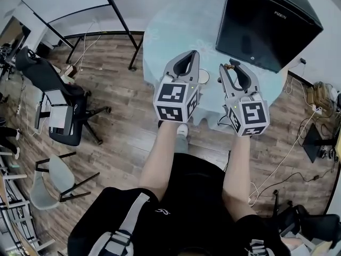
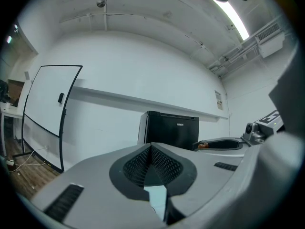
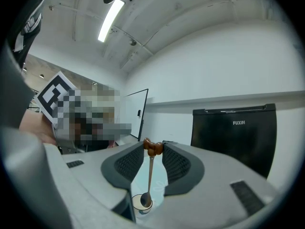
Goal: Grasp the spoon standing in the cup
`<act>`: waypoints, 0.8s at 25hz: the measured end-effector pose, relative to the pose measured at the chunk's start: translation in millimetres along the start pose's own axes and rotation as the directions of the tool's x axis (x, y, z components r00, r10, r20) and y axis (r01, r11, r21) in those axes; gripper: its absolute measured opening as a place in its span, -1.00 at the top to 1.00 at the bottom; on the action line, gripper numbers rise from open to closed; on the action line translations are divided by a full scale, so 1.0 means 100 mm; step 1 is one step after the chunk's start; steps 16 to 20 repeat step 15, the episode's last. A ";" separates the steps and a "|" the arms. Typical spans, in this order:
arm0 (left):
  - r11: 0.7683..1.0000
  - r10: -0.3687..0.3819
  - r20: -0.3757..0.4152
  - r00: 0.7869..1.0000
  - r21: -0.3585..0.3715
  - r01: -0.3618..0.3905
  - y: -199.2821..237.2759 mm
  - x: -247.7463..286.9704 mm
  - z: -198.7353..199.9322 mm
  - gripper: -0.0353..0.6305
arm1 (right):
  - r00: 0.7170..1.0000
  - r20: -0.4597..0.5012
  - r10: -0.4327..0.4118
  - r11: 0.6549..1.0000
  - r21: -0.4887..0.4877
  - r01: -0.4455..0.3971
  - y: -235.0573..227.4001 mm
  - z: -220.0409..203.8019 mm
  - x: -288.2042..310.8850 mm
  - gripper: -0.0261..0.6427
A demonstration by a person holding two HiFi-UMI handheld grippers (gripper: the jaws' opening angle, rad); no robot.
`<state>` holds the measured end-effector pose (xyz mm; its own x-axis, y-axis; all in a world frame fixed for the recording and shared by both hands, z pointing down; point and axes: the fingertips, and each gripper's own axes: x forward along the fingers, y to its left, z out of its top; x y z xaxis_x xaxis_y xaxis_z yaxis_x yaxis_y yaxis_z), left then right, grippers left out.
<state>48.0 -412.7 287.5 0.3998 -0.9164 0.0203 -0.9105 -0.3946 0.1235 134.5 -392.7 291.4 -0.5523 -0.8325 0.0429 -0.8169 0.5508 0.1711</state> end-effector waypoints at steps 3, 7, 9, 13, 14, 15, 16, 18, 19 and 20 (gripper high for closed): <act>1.000 -0.003 -0.003 1.000 0.002 0.003 -0.02 0.01 -0.01 0.89 | 1.000 0.000 -0.005 1.000 -0.002 0.005 -0.02 0.00 -0.02 0.54; 1.000 -0.005 -0.002 1.000 0.007 0.005 -0.05 0.00 -0.01 0.89 | 1.000 0.001 -0.008 1.000 -0.002 0.008 -0.04 0.00 -0.05 0.54; 1.000 -0.002 -0.003 1.000 0.009 0.002 -0.05 -0.01 -0.01 0.89 | 1.000 0.001 -0.007 1.000 -0.002 0.007 -0.04 -0.01 -0.05 0.54; 1.000 0.005 -0.002 1.000 0.008 -0.005 0.00 -0.01 0.00 0.89 | 1.000 0.003 0.001 1.000 -0.005 -0.001 0.00 0.01 -0.01 0.54; 1.000 0.006 -0.002 1.000 0.008 -0.006 0.02 -0.02 0.01 0.89 | 1.000 0.004 0.002 1.000 -0.006 -0.002 0.01 0.02 0.00 0.54; 1.000 0.007 -0.003 1.000 0.008 -0.007 0.03 -0.02 0.01 0.89 | 1.000 0.004 0.003 1.000 -0.006 -0.003 0.02 0.02 0.01 0.54; 1.000 0.007 -0.003 1.000 0.008 -0.007 0.03 -0.02 0.01 0.89 | 1.000 0.004 0.003 1.000 -0.006 -0.003 0.02 0.02 0.01 0.54; 1.000 0.007 -0.003 1.000 0.008 -0.007 0.03 -0.02 0.01 0.89 | 1.000 0.004 0.003 1.000 -0.006 -0.003 0.02 0.02 0.01 0.54; 1.000 0.007 -0.003 1.000 0.008 -0.007 0.03 -0.02 0.01 0.89 | 1.000 0.004 0.003 1.000 -0.006 -0.003 0.02 0.02 0.01 0.54; 1.000 0.007 -0.003 1.000 0.008 -0.007 0.03 -0.02 0.01 0.89 | 1.000 0.004 0.003 1.000 -0.006 -0.003 0.02 0.02 0.01 0.54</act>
